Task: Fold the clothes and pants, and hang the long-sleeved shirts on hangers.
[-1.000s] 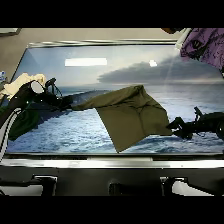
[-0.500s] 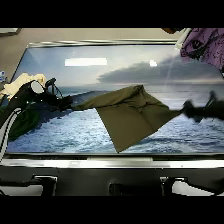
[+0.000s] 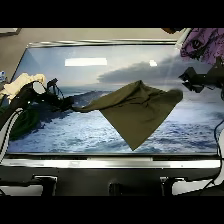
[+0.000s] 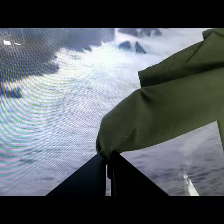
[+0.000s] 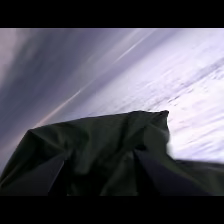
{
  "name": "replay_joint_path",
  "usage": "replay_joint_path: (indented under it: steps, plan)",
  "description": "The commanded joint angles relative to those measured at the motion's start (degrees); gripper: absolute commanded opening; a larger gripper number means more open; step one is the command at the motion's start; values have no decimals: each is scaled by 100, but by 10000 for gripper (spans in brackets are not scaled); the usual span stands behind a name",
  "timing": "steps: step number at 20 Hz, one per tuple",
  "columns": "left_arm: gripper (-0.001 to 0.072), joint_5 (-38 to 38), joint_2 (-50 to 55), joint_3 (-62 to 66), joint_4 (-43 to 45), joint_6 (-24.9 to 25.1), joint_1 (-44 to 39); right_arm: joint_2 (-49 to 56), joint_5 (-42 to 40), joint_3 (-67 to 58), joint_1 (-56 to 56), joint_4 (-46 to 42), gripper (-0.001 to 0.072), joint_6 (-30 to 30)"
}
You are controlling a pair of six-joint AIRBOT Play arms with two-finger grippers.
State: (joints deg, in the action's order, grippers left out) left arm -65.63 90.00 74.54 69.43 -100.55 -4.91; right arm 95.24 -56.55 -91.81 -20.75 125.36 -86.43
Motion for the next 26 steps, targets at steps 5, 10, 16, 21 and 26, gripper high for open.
replay_joint_path:
  steps: [5, 10, 16, 21, 26]
  plan:
    - [15, -20, 4, -2, 2, 0, -7, -804, -2376, 1014, -802, 61, 474, -1200]
    - [15, -44, 7, -2, 2, 0, -7, -2341, -1506, 4656, -105, 525, 509, -1475]
    - [15, -42, 7, -2, 2, 0, -7, -3005, -503, 6537, 1215, 754, 589, -1145]
    - [15, -39, 7, -2, 4, 0, -7, -2981, 293, 6551, 2090, 957, 590, -741]
    - [15, -37, 9, -2, 4, 0, -7, -2787, 1095, 6546, 2616, 1464, 327, -564]
